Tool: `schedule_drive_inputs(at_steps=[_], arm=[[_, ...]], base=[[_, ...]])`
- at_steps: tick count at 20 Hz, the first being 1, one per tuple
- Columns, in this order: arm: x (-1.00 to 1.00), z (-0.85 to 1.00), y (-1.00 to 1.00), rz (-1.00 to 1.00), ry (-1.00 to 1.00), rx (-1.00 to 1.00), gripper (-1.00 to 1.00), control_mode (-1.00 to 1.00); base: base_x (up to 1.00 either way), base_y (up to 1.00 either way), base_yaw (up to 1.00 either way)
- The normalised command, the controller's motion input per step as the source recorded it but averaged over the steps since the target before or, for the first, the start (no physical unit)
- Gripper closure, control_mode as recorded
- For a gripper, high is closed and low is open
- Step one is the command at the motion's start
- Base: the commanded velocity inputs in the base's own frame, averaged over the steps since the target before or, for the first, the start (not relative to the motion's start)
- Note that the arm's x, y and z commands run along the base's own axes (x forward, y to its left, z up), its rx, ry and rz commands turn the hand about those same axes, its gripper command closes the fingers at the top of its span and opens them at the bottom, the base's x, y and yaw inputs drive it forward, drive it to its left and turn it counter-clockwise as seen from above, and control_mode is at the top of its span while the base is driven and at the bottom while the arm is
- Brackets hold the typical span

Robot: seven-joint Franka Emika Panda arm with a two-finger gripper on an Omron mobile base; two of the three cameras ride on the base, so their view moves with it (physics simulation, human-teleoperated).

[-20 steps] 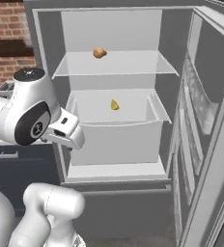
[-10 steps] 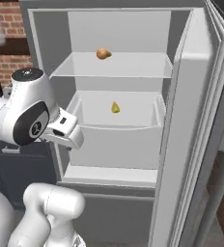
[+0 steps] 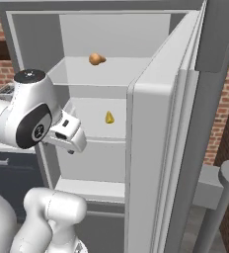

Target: Grab a lemon wedge from the fridge and one ice cube from the ice bowl, and put them in the glass of lemonade.

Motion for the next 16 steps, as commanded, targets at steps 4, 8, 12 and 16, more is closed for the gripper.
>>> schedule_drive_inputs(at_steps=[4, 8, 12, 16], arm=[[-0.07, -0.3, 0.0, 0.0, -0.15, 0.0, -1.0, -1.0], [-0.06, -0.25, 0.0, 0.0, -0.36, 0.0, -1.0, -1.0], [0.11, -0.2, 0.0, 0.0, -0.29, -0.01, -1.0, -1.0], [0.72, -0.04, -0.07, 0.0, -0.01, -0.01, -1.0, -1.0]], base=[[0.02, -0.01, 0.0], [0.0, 0.0, 0.0], [0.0, 0.0, 0.0], [0.0, 0.0, 0.0]])
